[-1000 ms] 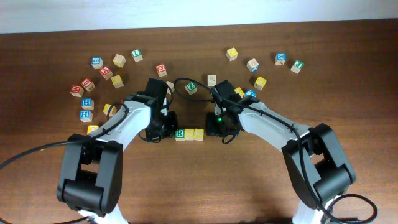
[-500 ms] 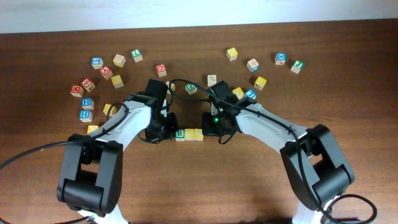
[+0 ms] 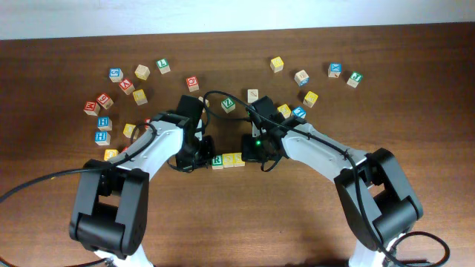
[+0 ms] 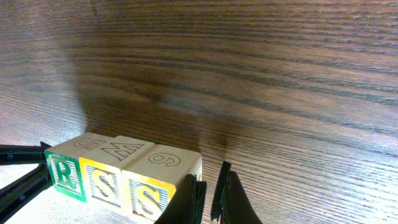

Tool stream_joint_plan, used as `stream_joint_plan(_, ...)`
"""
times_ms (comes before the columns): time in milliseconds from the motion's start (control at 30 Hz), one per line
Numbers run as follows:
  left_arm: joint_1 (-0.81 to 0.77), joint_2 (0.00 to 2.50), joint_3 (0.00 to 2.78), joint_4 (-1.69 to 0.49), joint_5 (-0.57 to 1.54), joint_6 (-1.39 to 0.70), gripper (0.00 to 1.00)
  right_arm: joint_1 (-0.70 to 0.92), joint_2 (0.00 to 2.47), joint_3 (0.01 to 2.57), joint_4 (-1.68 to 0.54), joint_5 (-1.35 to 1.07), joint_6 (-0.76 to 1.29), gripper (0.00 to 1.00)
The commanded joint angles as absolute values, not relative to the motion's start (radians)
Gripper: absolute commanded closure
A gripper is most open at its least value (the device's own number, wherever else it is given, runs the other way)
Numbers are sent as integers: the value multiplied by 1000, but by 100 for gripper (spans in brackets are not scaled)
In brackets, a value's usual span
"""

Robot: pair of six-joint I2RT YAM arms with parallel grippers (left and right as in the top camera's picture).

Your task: Spell out RSS

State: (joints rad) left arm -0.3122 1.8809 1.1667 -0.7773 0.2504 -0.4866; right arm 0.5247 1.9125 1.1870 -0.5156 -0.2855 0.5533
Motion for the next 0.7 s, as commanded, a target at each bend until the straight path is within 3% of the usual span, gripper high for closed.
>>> stream_joint_plan(0,-327,1893,1158,-775,272,-469,100,530,1921,1182,-515,-301,558,96)
stream_joint_plan(667,-324,1892,1163,-776,213,-439,100,530,1921,1182,-561,-250,559,96)
